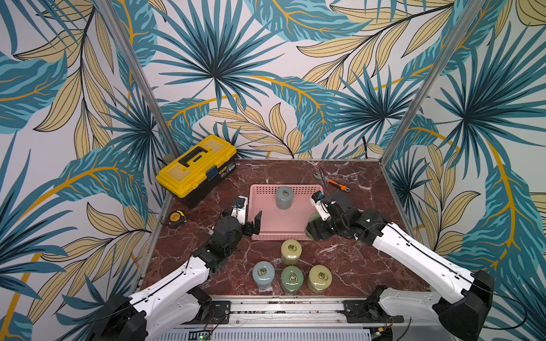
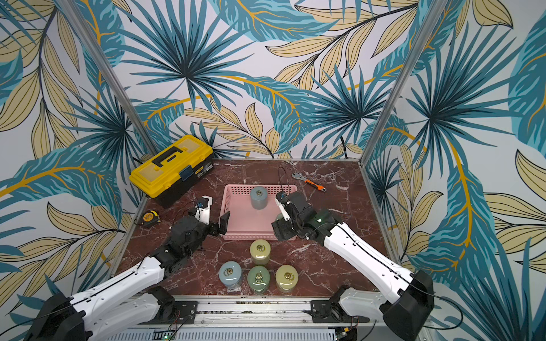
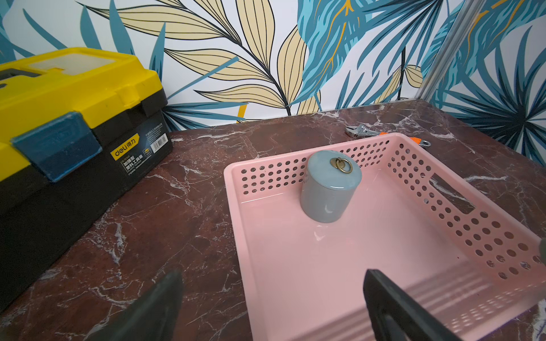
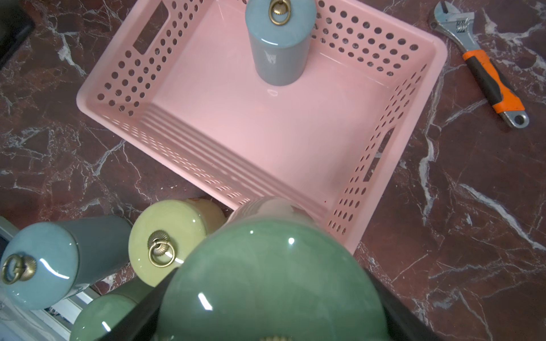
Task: Take the tea canister out of the basket
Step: Place the tea canister at the center of the board.
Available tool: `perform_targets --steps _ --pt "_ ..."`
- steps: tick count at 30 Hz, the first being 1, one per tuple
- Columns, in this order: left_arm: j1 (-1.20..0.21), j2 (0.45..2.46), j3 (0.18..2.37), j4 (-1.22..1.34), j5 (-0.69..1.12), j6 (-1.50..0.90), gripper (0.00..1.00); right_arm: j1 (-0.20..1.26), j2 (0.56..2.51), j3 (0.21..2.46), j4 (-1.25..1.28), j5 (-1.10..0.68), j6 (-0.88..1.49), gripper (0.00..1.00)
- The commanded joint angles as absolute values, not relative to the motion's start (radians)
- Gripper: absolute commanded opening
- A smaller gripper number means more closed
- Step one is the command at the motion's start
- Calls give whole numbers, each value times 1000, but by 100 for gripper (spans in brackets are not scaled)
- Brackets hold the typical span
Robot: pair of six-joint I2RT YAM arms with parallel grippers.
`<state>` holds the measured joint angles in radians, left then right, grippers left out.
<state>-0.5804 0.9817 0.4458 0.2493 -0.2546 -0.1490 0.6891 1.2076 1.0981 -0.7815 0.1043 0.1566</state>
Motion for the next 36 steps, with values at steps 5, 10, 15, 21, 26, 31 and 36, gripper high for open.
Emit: perform_targets --steps 5,10,15,21,26,31,36 --pt "-575 976 426 258 -264 -157 100 736 1140 1049 -787 150 229 52" --pt "-574 976 426 258 -264 -156 100 755 1114 1008 -791 155 263 52" --pt "-574 976 426 258 -264 -157 100 771 1101 966 -787 154 293 52" --pt "-575 976 426 258 -263 -156 100 793 1101 926 -770 165 324 52" --pt "-575 977 425 259 -262 -157 100 797 1109 896 -742 170 344 52" --pt "-575 976 426 259 -263 -157 100 798 1124 864 -703 168 372 52" --pt "-574 977 426 259 -263 -157 100 833 1138 828 -650 160 406 52"
